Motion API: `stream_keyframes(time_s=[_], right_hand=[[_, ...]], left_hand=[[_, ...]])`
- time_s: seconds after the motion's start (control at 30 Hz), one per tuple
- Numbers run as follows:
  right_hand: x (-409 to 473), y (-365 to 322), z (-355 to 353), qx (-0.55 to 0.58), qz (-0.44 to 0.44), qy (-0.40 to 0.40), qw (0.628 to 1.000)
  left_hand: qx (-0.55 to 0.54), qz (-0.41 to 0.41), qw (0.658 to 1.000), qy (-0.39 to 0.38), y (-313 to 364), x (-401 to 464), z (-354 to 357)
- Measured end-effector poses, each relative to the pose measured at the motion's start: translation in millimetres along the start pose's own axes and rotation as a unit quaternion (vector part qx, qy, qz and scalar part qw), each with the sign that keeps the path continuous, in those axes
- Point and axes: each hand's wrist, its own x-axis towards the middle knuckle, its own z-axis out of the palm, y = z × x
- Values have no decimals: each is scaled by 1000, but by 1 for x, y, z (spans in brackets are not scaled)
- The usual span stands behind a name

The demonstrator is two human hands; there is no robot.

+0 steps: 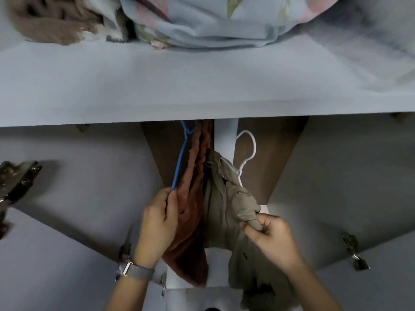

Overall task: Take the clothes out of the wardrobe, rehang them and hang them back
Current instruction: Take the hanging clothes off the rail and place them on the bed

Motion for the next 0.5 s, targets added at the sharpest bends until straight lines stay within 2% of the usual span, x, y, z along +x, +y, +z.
stream_keyframes(time_s=[0.1, 0.27, 0.37, 0.5], right_hand=[[-6, 3, -6, 32, 39, 39, 998], [-19, 4, -21, 136, 116, 106, 978], [-35, 1, -29, 172, 81, 116, 975], [-54, 3, -36, 235, 62, 191, 951]], left_hand=[[-38, -8, 999, -35, 11, -10, 14], [-12, 12, 993, -113, 19, -38, 41], [-28, 27, 983, -179, 33, -59, 58], [-30, 76, 961, -265, 50, -91, 93]])
